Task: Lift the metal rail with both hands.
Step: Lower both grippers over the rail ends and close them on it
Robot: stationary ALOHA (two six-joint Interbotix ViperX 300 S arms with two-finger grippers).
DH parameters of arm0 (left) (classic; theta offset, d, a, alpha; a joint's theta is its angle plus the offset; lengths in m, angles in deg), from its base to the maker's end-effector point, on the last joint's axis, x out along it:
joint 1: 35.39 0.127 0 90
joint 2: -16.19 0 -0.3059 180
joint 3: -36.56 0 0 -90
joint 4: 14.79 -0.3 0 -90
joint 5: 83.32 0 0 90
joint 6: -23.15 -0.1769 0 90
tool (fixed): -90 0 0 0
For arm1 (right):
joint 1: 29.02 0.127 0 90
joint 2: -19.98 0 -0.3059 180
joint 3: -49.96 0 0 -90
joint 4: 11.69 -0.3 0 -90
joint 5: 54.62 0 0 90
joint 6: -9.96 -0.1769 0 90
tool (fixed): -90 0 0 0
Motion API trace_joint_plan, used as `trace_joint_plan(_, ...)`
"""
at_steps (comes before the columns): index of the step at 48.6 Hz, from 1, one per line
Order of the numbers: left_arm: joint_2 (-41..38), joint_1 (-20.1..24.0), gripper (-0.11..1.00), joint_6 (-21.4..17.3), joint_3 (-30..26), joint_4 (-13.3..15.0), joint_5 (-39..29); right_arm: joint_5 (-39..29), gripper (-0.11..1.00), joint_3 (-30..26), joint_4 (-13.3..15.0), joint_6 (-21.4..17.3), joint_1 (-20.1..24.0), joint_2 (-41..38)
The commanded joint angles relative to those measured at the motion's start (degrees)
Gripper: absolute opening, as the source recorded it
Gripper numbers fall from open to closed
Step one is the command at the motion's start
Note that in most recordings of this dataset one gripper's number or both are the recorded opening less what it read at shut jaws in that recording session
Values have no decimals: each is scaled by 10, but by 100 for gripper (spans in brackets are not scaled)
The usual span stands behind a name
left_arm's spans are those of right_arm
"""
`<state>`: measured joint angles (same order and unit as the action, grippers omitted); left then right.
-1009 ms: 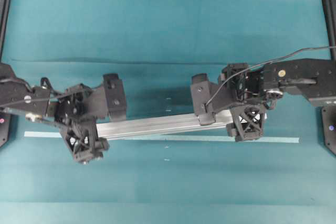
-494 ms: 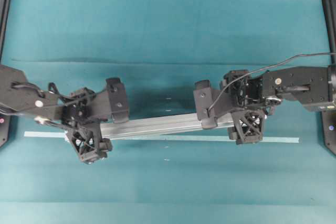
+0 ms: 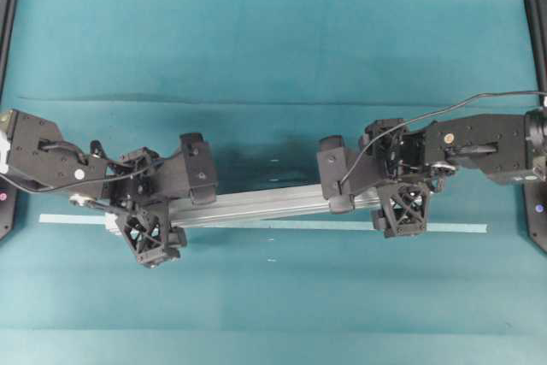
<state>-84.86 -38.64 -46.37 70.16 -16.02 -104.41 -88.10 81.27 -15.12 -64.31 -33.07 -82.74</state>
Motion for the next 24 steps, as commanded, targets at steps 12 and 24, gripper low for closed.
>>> trace_joint_plan(12,5,0,34,3,-6,-1,16,2,44,-4,-11,2,4,-3)
trace_joint_plan(24,5,0,34,1,-4,-1,16,0,39,-4,-12,1,4,-3)
